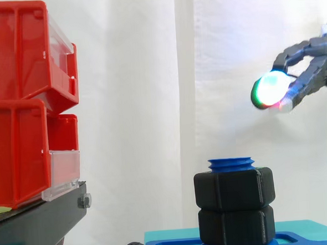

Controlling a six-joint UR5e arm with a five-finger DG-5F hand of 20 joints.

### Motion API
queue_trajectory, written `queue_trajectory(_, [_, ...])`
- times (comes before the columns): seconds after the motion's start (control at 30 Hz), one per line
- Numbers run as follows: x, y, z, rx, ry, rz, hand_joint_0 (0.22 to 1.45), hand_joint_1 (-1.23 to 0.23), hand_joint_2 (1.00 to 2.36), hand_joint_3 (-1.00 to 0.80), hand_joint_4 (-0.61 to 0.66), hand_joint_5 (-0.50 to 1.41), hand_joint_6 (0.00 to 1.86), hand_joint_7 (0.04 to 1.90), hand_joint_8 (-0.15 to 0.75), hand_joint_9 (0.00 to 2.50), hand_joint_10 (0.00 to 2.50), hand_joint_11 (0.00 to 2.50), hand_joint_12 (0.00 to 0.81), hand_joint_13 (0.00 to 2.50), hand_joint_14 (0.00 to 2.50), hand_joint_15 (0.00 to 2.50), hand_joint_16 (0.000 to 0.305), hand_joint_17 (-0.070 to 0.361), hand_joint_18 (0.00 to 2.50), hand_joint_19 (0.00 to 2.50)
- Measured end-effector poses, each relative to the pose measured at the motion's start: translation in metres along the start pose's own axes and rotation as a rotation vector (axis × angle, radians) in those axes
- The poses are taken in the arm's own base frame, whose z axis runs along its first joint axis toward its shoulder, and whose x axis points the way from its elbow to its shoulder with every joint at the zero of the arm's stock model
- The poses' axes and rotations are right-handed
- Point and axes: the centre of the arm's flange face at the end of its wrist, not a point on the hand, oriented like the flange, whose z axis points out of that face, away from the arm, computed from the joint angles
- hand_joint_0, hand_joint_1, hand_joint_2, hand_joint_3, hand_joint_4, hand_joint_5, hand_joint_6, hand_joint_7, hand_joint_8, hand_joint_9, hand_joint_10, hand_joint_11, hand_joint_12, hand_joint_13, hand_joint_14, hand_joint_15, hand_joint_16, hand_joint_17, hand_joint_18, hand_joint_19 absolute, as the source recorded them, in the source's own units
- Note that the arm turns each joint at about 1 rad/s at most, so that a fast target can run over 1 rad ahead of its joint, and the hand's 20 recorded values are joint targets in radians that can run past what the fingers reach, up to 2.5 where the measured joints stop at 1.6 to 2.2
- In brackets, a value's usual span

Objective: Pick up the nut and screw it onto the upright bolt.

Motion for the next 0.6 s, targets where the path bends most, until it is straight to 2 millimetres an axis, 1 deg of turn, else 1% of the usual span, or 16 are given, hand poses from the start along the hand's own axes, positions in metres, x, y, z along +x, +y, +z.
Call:
queue_trajectory(0.1, [-0.002,0.001,-0.005,0.036,-0.029,0.059,0.48,-0.36,1.00,-0.50,0.18,-0.17,0.50,0.74,0.249,0.67,0.00,0.00,0.334,0.37,0.00,0.00,0.043,0.097,0.26,0.17])
queue_trajectory(0.17, [-0.001,0.001,-0.007,0.059,-0.034,0.111,0.48,-0.36,1.00,-0.50,0.17,-0.18,0.50,0.73,0.235,0.56,0.00,0.00,0.335,0.28,0.00,0.00,0.044,0.098,0.19,0.12])
queue_trajectory(0.37, [0.004,0.002,-0.009,0.104,-0.027,0.271,0.49,-0.39,1.00,-0.50,0.17,-0.20,0.50,0.68,0.222,0.37,0.00,0.00,0.329,0.13,0.00,0.00,0.041,0.093,0.01,0.02])
queue_trajectory(0.6, [0.015,0.001,-0.018,0.175,0.024,0.461,0.50,-0.40,1.00,-0.50,0.17,-0.23,0.50,0.64,0.222,0.27,0.00,0.00,0.332,0.06,0.00,0.00,0.042,0.094,0.00,0.00])
